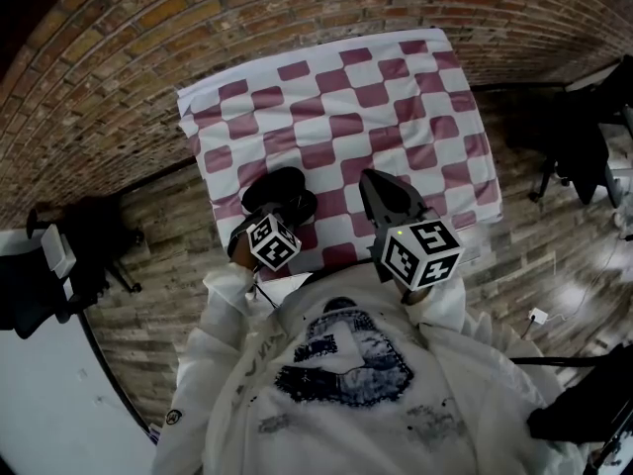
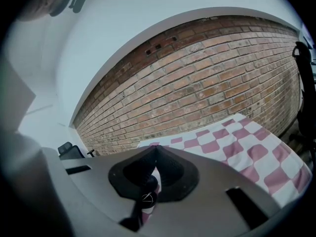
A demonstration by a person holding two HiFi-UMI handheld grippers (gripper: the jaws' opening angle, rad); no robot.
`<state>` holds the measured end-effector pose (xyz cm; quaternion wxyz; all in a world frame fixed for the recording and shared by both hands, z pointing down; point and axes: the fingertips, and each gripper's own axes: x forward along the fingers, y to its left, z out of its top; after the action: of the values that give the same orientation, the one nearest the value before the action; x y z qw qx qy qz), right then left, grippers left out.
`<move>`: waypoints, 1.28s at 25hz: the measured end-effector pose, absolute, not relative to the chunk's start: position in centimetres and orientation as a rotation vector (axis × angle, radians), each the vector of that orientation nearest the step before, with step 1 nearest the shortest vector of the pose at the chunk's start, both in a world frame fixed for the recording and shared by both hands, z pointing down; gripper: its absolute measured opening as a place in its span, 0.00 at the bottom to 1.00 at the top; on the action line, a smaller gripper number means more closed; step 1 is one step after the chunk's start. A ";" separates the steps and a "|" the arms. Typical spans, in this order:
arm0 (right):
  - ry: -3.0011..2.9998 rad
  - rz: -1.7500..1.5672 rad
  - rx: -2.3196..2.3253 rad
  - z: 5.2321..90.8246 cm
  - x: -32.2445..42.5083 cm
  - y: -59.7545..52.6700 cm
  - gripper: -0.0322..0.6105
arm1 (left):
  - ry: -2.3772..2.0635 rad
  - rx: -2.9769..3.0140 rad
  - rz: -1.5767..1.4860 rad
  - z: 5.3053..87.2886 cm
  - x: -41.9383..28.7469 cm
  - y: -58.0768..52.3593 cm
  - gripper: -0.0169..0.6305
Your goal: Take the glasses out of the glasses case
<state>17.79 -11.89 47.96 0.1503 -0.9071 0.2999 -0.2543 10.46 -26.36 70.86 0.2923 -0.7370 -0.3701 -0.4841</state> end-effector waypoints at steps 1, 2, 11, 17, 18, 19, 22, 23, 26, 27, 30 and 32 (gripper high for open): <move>0.866 -0.730 -2.606 47.9 17.8 -11.8 0.07 | -0.982 -1.968 -1.291 70.9 10.4 -26.3 0.11; 0.871 -0.730 -2.607 47.8 17.8 -11.7 0.07 | -0.977 -1.970 -1.290 70.9 10.4 -26.3 0.11; 0.893 -0.742 -2.609 47.5 17.8 -10.6 0.07 | -0.933 -1.987 -1.279 70.4 10.5 -26.3 0.09; 0.919 -0.746 -2.606 47.3 17.7 -10.3 0.07 | -0.898 -2.015 -1.276 69.5 10.5 -26.4 0.08; 0.926 -0.747 -2.604 47.2 17.6 -10.3 0.07 | -0.889 -2.021 -1.275 69.3 10.6 -26.5 0.08; 0.933 -0.748 -2.602 47.2 17.6 -10.3 0.07 | -0.880 -2.027 -1.274 69.2 10.6 -26.6 0.08; 0.959 -0.748 -2.594 47.2 17.6 -10.3 0.07 | -0.844 -2.053 -1.271 68.5 10.7 -26.9 0.08; 0.969 -0.748 -2.592 47.1 17.6 -10.3 0.07 | -0.829 -2.063 -1.268 68.2 10.8 -27.1 0.08; 1.008 -0.745 -2.580 47.0 17.5 -10.4 0.07 | -0.772 -2.103 -1.258 67.3 11.1 -27.5 0.08; 1.021 -0.744 -2.576 46.9 17.5 -10.4 0.07 | -0.750 -2.115 -1.254 66.8 11.2 -27.6 0.08; 1.059 -0.739 -2.563 46.7 17.4 -10.1 0.07 | -0.688 -2.152 -1.239 65.4 11.3 -27.8 0.08; 1.087 -0.733 -2.556 46.4 17.4 -9.9 0.07 | -0.648 -2.183 -1.227 64.4 11.3 -27.6 0.08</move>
<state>17.43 -9.93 46.42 0.1341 -0.8817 0.3751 -0.2530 11.30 -27.62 64.38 0.2740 -0.8116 -0.2409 -0.4563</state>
